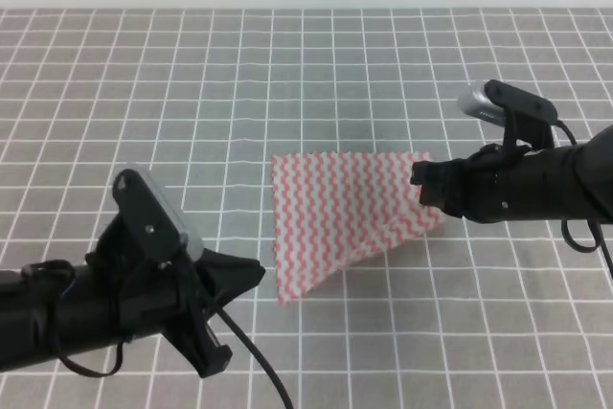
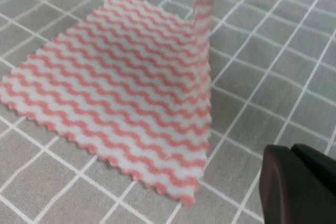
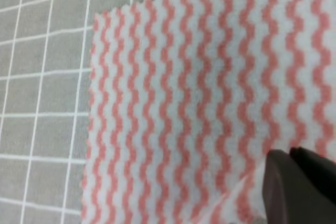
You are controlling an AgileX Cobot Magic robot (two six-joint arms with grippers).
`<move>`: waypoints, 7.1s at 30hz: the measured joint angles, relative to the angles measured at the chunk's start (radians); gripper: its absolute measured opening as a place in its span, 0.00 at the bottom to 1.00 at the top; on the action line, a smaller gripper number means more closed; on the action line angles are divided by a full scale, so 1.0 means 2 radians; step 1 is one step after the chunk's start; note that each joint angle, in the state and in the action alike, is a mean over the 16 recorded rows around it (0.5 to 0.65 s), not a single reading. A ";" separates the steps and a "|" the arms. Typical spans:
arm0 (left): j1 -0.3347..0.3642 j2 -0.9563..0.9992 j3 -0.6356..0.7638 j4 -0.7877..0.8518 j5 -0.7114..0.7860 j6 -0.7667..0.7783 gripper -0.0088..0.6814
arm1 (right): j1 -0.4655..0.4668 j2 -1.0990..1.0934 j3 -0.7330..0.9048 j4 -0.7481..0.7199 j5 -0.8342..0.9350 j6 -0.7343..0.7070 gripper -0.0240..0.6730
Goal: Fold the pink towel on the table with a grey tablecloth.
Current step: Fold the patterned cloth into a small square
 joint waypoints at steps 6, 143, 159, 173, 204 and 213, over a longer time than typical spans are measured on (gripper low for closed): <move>0.000 0.018 0.000 -0.001 0.009 0.029 0.01 | 0.000 0.008 -0.010 0.002 -0.003 0.000 0.01; -0.075 0.251 -0.212 -0.006 -0.218 0.130 0.01 | -0.001 0.034 -0.048 0.006 -0.015 -0.024 0.01; -0.074 0.276 -0.255 -0.007 -0.244 0.102 0.01 | -0.017 0.060 -0.048 0.017 -0.020 -0.024 0.01; -0.074 0.301 -0.272 -0.004 -0.249 0.100 0.01 | -0.024 0.083 -0.059 0.023 -0.023 -0.025 0.01; -0.061 0.350 -0.313 -0.004 -0.243 0.102 0.01 | -0.034 0.139 -0.115 0.026 -0.009 -0.025 0.01; -0.060 0.354 -0.314 -0.005 -0.242 0.102 0.01 | -0.034 0.144 -0.121 0.026 -0.004 -0.026 0.01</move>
